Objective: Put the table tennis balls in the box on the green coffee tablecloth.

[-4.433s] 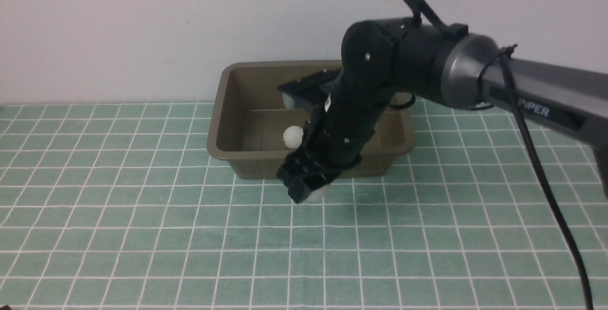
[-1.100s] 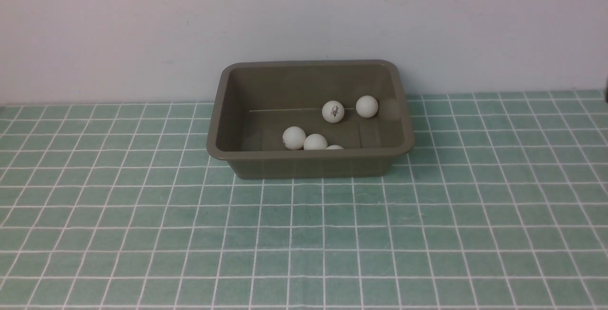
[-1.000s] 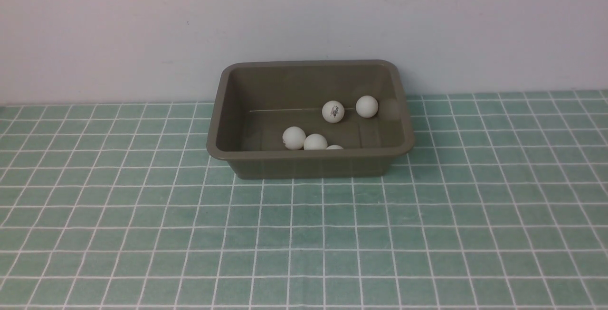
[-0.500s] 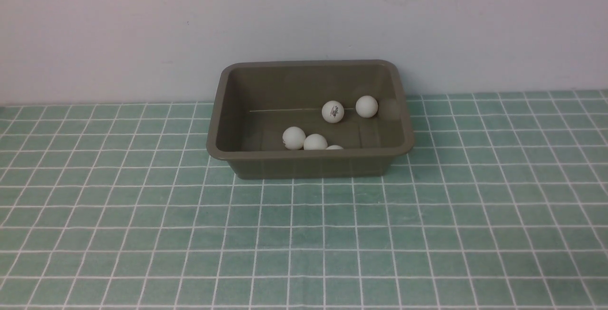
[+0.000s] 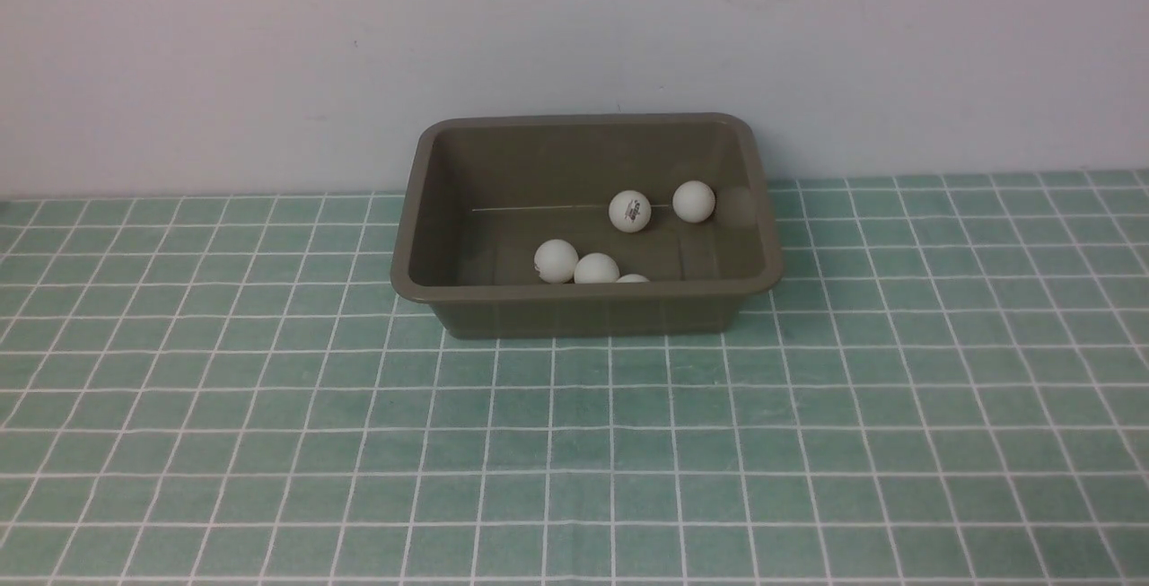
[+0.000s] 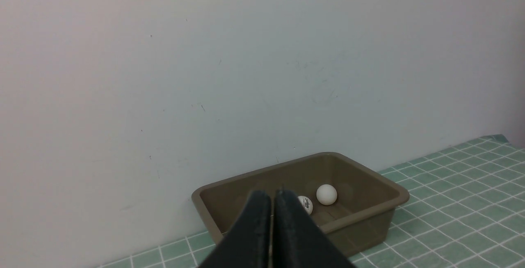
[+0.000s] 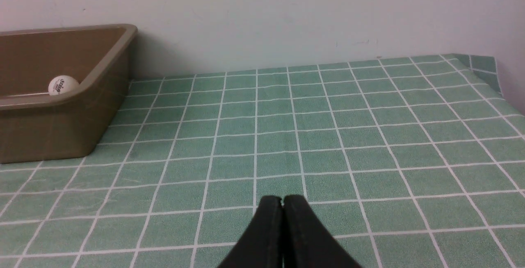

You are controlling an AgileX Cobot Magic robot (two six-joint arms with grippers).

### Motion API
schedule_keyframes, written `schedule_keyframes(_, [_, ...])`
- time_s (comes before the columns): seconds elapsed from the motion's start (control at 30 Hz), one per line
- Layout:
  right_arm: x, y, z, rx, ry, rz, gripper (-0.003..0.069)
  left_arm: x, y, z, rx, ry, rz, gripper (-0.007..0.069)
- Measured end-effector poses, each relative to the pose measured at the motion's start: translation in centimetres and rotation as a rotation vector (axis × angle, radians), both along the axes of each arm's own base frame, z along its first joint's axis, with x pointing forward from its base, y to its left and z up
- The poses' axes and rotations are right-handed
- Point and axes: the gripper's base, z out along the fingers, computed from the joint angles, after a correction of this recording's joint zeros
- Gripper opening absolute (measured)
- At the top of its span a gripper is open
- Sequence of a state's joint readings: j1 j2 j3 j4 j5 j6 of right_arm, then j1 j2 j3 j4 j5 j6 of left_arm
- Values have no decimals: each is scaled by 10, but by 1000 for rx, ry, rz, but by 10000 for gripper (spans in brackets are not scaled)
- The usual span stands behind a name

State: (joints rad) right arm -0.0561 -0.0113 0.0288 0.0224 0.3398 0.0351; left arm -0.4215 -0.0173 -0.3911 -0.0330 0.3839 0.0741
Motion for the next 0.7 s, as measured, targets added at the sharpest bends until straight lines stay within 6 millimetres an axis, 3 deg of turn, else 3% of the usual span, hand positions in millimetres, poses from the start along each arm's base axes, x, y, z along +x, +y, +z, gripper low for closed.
schedule_keyframes(0.23, [0, 0, 0, -1, 0, 0, -16, 6, 0, -16, 82, 68, 63, -4])
schedule_keyframes(0.47, [0, 0, 0, -1, 0, 0, -16, 21, 1, -61, 158, 231, 200, -4])
schedule_keyframes(0.57, [0, 0, 0, -1, 0, 0, -16, 30, 2, -92, 162, 294, 278, -4])
schedule_keyframes(0.7, [0, 0, 0, -1, 0, 0, -16, 37, 4, -113, 126, 268, 343, -4])
